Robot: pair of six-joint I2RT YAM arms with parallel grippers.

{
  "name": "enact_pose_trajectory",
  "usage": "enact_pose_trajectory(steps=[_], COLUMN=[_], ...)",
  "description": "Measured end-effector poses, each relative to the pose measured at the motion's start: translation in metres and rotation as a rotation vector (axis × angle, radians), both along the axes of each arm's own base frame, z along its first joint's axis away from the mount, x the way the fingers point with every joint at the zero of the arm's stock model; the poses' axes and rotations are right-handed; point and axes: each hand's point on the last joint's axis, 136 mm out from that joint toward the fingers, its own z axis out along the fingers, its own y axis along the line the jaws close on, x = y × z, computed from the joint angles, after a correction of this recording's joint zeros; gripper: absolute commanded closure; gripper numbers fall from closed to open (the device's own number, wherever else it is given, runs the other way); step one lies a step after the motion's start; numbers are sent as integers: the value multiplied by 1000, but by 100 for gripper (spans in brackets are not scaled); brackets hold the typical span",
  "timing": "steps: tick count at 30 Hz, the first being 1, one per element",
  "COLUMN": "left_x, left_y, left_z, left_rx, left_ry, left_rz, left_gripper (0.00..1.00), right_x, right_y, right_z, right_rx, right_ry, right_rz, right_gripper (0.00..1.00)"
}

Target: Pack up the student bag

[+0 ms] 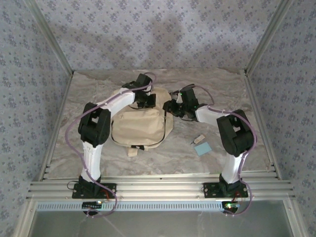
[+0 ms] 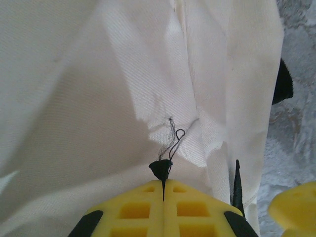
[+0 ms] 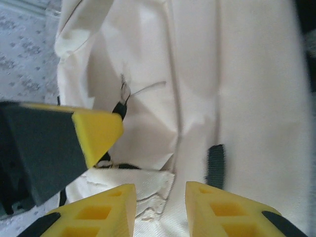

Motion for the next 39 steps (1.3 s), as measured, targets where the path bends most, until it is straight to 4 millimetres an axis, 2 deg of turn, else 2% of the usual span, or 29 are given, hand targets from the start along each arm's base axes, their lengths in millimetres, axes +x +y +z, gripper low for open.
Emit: enact_pose_trajectory(steps=[3,9,10,12,18,21,25,30,33,36,39], left_x=[1,-3,-4,-6,-9,-13,-16,-13,-15,-18,-19], left_y=[-4,-7,-6,-5,1,12,47,113,147,160,161], left_z=[3,-3,-5,-8,-13,-14,-16,-13,-12,-11,-8], left_rx=[-32,-55,-55,-55,-53,-45,-26,12,26,26,23], left_ry=[-2,15,20,28,36,41,45,31,25,25,18], left_rz=[5,10,10,12,24,40,100,230,300,328,331], left_gripper=[100,100,100,100,100,100,100,100,100,100,100], right_x=[-4,-9,-9,-8,-6,-5,-5,0,1,0,0], right_y=[15,34,35,36,34,29,14,-15,-26,-26,-26], right_z=[-1,-20,-22,-25,-28,-28,-26,-23,-26,-27,-27], right_rx=[28,36,34,33,34,36,30,13,5,-2,-6], right_ry=[-12,15,19,22,29,29,21,14,21,18,16], right_rz=[46,99,100,104,90,84,65,14,-5,3,8], right_gripper=[65,63,70,99,100,100,100,100,100,100,100])
